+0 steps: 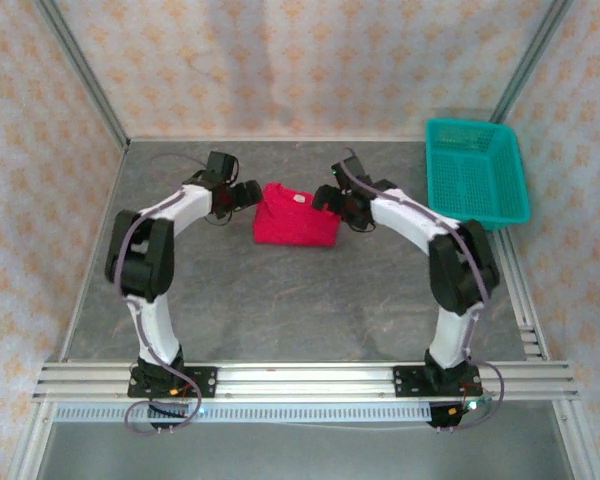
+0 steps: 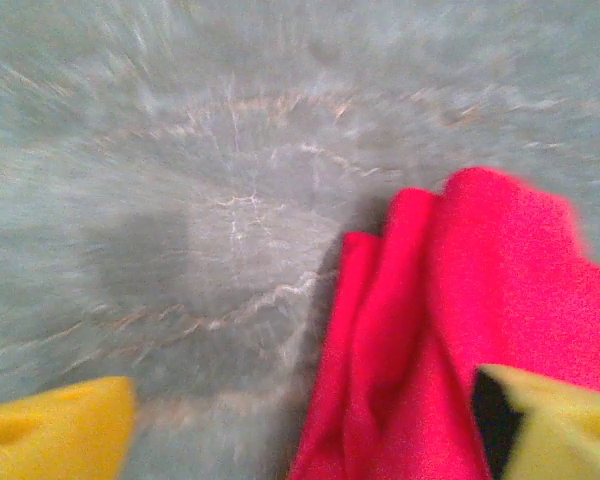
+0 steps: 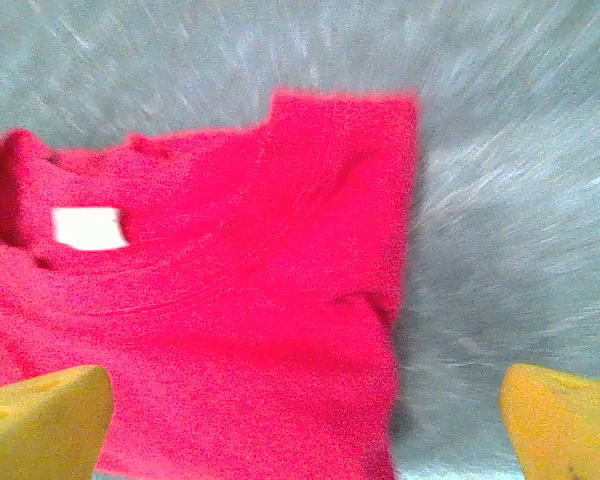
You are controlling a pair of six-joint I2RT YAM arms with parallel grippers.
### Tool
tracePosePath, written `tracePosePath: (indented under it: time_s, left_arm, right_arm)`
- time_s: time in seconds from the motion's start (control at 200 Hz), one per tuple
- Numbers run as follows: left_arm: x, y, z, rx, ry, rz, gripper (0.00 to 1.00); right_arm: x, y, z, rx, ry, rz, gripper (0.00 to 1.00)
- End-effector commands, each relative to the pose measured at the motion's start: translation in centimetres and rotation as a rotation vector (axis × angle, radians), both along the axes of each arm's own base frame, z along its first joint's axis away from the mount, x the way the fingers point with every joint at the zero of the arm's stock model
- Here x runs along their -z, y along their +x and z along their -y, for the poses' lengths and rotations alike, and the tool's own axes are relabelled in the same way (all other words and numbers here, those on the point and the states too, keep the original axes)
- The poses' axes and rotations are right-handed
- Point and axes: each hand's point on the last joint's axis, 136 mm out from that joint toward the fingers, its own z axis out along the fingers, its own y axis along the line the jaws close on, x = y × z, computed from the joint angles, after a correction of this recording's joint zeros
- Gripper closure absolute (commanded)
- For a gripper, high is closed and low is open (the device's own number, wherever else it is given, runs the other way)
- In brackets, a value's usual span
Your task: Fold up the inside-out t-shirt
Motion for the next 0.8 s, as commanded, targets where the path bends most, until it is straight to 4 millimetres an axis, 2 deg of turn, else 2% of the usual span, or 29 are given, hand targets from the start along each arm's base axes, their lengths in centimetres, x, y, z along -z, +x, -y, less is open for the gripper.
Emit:
tracePosePath:
  time_s: [0.0, 0.04, 0.115, 0.195, 0.23, 0.29, 0.335, 0.41, 0.465, 0.505, 0.625, 0.671, 0.751, 0.796]
  left_arm:
    - [-9.0, -2.0, -3.2, -0.05, 0.202, 0.199, 0.0]
    - [-11.2, -3.4, -4.1, -0.073, 0.247, 0.249, 0.0]
    - [-13.5, -6.1, -6.1, -0.137, 0.335, 0.324, 0.0]
    - [-14.0, -8.5, -7.7, -0.169, 0.398, 0.389, 0.0]
    - [-13.3, -9.4, -8.1, -0.161, 0.429, 0.405, 0.0]
    - [-12.2, -10.6, -8.5, -0.148, 0.455, 0.426, 0.0]
    - [-11.8, -10.9, -7.7, -0.104, 0.422, 0.454, 0.0]
    - [-11.7, -10.9, -5.2, -0.074, 0.234, 0.489, 0.0]
    - [-11.5, -10.4, -1.8, -0.004, 0.035, 0.477, 0.0]
    - [-11.4, -10.2, 0.8, 0.056, -0.046, 0.448, 0.0]
    - [-11.2, -9.6, 9.4, 0.249, -0.093, 0.407, 0.0]
    - [-10.4, -9.1, 12.4, 0.306, -0.122, 0.378, 0.0]
    - [-8.1, -7.6, 16.1, 0.339, -0.184, 0.287, 0.0]
    - [-6.6, -6.7, 17.5, 0.34, -0.214, 0.245, 0.0]
  right_arm:
    - [-6.6, -1.4, 6.4, 0.0, -0.224, 0.16, 0.01]
    - [-7.6, -2.1, 8.6, 0.029, -0.267, 0.184, 0.01]
    - [-8.9, -3.3, 12.8, 0.116, -0.356, 0.231, 0.01]
    - [-9.9, -5.0, 16.7, 0.203, -0.45, 0.295, 0.0]
    - [-10.0, -5.7, 18.1, 0.235, -0.491, 0.327, 0.01]
    - [-9.6, -6.7, 19.5, 0.259, -0.522, 0.362, 0.01]
    - [-9.7, -7.4, 19.9, 0.273, -0.512, 0.389, 0.01]
    - [-9.0, -8.4, 20.3, 0.316, -0.464, 0.371, 0.01]
    - [-8.1, -8.8, 20.5, 0.345, -0.435, 0.335, 0.01]
    - [-7.1, -8.9, 20.4, 0.352, -0.414, 0.302, 0.01]
    - [-5.1, -8.8, 19.3, 0.327, -0.355, 0.218, 0.01]
    - [-3.9, -8.6, 18.7, 0.306, -0.342, 0.173, 0.01]
    - [-3.1, -8.4, 18.1, 0.292, -0.322, 0.133, 0.01]
    - [-2.9, -8.2, 17.8, 0.286, -0.313, 0.119, 0.01]
